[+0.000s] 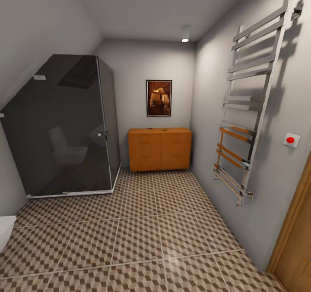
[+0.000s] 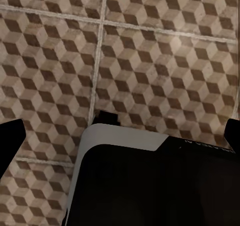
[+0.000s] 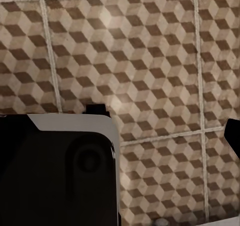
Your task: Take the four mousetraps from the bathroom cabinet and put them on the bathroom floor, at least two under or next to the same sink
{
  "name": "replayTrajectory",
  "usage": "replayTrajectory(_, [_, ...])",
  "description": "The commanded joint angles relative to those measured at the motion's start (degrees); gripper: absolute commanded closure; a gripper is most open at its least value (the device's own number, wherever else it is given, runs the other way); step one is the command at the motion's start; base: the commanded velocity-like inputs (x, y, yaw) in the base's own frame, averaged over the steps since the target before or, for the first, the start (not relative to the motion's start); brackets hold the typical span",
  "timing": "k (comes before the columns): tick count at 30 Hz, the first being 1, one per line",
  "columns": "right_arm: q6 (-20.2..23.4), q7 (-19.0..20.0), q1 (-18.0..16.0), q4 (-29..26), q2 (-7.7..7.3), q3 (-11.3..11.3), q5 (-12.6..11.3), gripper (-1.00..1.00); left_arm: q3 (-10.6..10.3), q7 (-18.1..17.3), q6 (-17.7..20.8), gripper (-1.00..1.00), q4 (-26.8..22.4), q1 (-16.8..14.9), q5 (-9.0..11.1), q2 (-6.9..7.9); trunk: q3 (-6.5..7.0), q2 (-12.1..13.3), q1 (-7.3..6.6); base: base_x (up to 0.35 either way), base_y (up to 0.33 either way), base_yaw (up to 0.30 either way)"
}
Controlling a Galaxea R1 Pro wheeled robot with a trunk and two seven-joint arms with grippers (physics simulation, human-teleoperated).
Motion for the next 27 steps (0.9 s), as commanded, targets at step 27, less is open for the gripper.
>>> replayTrajectory(27, [-0.3, -0.3, -0.1, 0.2, -0.03, -0.3, 0.3, -1.0, 0.3, 0.0, -0.2, -1.0, 0.1, -0.1, 0.1, -0.01, -0.09, -0.1, 0.04, 0.322, 0.0, 0.0])
